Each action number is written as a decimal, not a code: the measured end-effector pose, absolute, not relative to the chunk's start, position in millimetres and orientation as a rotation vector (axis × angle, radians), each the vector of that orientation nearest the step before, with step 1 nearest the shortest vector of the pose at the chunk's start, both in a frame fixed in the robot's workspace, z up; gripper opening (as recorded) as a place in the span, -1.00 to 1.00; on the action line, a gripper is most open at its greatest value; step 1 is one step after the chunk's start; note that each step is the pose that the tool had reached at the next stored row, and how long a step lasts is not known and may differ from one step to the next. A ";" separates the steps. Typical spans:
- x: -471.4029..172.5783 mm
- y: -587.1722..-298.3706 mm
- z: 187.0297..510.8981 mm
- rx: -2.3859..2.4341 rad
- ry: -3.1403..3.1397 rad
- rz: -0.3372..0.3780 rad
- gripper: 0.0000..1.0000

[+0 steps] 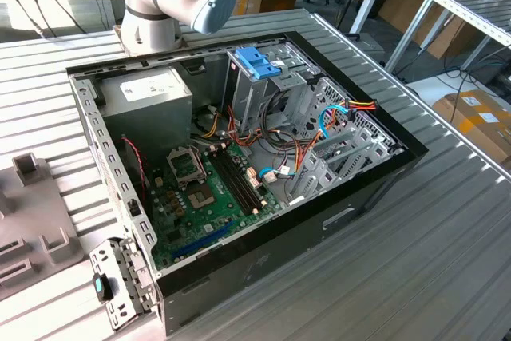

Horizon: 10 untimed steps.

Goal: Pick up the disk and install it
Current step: 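Pick up the disk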

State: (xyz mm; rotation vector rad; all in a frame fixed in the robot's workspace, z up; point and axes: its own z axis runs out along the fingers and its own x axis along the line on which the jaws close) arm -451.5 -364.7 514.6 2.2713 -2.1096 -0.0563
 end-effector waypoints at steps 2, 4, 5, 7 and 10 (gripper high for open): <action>-451.3 -364.9 514.6 2.271 -2.110 -0.056 -0.26; -451.2 -365.2 514.6 2.271 -2.110 -0.056 -0.26; -451.1 -365.4 514.6 2.271 -2.110 -0.056 -0.26; -451.0 -366.0 514.6 2.271 -2.110 -0.056 -0.26; -450.9 -366.8 514.6 2.271 -2.110 -0.056 -0.26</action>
